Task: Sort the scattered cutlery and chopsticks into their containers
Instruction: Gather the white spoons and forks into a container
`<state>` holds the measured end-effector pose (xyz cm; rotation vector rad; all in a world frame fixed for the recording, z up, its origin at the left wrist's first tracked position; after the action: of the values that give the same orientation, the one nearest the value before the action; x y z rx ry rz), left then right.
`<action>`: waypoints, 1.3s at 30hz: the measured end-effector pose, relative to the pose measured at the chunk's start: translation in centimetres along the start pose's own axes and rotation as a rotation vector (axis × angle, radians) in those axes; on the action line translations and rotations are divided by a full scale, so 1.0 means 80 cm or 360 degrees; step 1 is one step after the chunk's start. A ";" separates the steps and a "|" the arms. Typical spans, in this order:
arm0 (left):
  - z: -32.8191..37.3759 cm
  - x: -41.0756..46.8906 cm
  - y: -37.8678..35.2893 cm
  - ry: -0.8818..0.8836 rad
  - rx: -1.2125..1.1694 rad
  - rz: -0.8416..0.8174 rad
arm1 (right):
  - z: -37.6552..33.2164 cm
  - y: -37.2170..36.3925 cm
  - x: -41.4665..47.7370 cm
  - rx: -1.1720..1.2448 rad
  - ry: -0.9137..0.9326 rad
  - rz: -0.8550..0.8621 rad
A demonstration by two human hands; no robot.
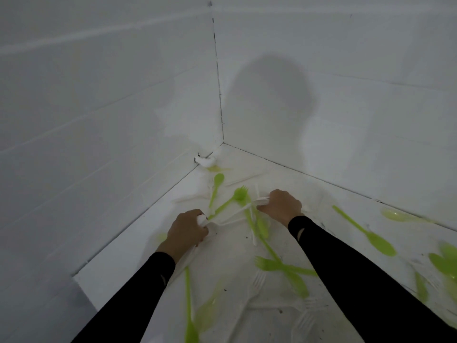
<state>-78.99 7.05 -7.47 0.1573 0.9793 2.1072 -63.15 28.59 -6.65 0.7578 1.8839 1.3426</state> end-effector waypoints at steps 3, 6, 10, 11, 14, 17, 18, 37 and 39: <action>0.004 0.000 0.009 0.0002 0.0049 0.0110 | -0.004 -0.007 0.002 0.0094 -0.0023 -0.0060; 0.005 -0.005 0.029 -0.0030 0.0110 0.0302 | 0.003 0.004 -0.001 0.0207 -0.0058 -0.0030; 0.012 -0.016 0.062 -0.0123 0.0014 0.0482 | 0.026 0.026 -0.010 0.0270 -0.0107 0.0043; 0.014 -0.017 0.068 -0.0140 -0.0036 0.0494 | 0.034 0.027 -0.012 0.0244 -0.0116 0.0042; 0.029 -0.027 0.085 -0.0237 -0.0096 0.0516 | 0.053 0.033 -0.024 0.0275 -0.0081 0.0029; 0.044 -0.036 0.096 -0.0358 -0.0077 0.0544 | 0.074 0.054 -0.038 0.0559 -0.0049 0.0139; 0.048 -0.038 0.099 -0.0375 -0.0089 0.0548 | 0.080 0.065 -0.044 0.0669 -0.0043 0.0191; 0.311 -0.172 -0.046 -0.0848 -0.0815 -0.0155 | 0.133 0.171 -0.256 0.0531 0.0181 0.0318; 0.332 -0.191 -0.069 -0.0842 -0.0944 -0.0287 | 0.168 0.182 -0.279 0.0638 0.0144 0.0298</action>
<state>-54.43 14.20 10.27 0.2902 0.0440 1.9475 -38.22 22.75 8.68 1.1125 2.2347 1.1335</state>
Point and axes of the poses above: each hand's wrist, its own x-axis towards the middle knuckle, its own y-axis out of the back of the hand, z = x × y, the point moved 9 cm from there along x, towards the middle knuckle, and after that the axes turned 8 degrees about -x, right-handed, at the moved point
